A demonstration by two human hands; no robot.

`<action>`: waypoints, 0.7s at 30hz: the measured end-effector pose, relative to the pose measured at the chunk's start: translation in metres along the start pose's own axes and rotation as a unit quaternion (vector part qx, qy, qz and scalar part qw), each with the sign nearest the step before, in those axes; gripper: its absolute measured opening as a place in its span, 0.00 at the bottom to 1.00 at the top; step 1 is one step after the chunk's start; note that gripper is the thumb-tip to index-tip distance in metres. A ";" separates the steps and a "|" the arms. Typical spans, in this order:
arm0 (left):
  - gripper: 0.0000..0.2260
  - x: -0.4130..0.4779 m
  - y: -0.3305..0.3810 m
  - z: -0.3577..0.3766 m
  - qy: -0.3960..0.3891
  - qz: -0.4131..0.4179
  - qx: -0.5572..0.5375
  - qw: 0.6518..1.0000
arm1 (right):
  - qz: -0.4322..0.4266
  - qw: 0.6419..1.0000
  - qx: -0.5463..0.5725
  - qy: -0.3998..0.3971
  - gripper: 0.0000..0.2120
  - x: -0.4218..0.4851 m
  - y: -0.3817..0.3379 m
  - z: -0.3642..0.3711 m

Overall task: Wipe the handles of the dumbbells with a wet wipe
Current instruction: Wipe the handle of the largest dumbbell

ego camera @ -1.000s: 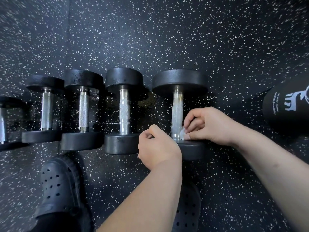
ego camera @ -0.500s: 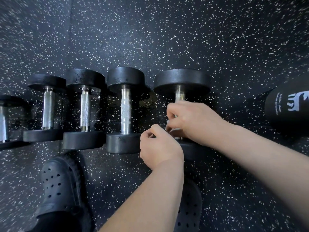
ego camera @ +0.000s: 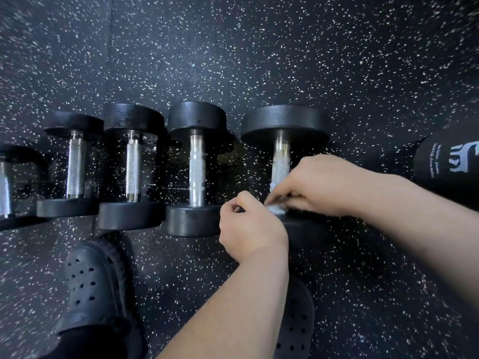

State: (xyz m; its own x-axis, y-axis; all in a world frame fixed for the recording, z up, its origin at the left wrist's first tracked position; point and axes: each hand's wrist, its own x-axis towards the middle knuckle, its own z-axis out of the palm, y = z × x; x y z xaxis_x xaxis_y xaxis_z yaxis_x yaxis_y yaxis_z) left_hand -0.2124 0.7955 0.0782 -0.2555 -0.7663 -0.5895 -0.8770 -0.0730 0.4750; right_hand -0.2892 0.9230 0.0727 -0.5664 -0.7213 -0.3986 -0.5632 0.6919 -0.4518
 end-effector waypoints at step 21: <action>0.15 0.002 -0.002 0.002 -0.003 -0.002 -0.001 1.000 | 0.080 0.997 0.013 -0.014 0.15 -0.002 -0.018 0.007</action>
State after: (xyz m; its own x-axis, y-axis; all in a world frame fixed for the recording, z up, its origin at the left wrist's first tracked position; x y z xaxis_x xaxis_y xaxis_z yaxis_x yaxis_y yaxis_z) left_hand -0.2122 0.7954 0.0753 -0.2539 -0.7618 -0.5960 -0.8775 -0.0777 0.4732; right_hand -0.2736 0.9118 0.0756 -0.6312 -0.6023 -0.4887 -0.4511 0.7976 -0.4005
